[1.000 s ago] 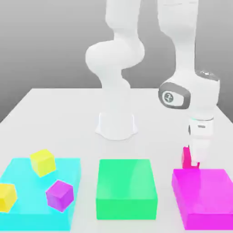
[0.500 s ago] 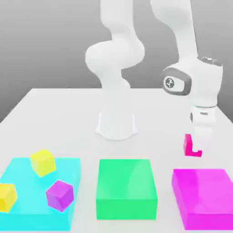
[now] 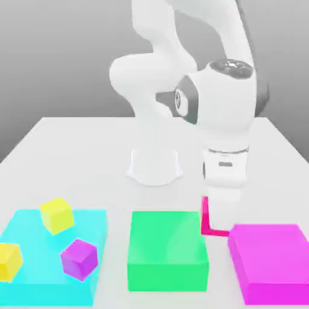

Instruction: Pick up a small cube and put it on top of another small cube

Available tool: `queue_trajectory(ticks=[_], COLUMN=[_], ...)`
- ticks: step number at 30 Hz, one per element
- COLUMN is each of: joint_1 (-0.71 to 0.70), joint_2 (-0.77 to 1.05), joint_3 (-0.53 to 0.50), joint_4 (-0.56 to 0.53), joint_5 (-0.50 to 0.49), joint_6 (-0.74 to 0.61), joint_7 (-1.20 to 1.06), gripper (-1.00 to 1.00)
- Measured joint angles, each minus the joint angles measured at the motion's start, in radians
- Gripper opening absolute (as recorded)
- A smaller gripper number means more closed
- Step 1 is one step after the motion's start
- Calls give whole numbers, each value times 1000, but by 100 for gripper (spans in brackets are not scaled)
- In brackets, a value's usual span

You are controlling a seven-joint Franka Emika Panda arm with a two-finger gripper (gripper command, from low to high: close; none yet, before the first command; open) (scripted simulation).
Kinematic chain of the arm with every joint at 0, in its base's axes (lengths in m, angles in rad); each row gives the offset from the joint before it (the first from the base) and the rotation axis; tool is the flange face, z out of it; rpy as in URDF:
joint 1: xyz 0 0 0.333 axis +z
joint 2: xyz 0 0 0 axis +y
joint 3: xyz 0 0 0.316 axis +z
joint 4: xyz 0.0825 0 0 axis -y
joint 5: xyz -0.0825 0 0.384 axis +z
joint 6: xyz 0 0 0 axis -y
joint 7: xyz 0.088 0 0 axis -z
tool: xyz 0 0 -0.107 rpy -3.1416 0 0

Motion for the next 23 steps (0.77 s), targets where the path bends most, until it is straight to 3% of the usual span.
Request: queue_trajectory(ticks=[12, 20, 21, 23], joint_1=[-299, -300, -301, -301], joint_2=[13, 146, 159, 159], joint_3=[-175, -166, -165, -165], joint_4=[182, 166, 163, 163], joint_5=[-9, 66, 72, 72], joint_6=[-176, -33, -19, -19], joint_7=[-519, -600, -605, -605], gripper=[-100, -100, 100, 100])
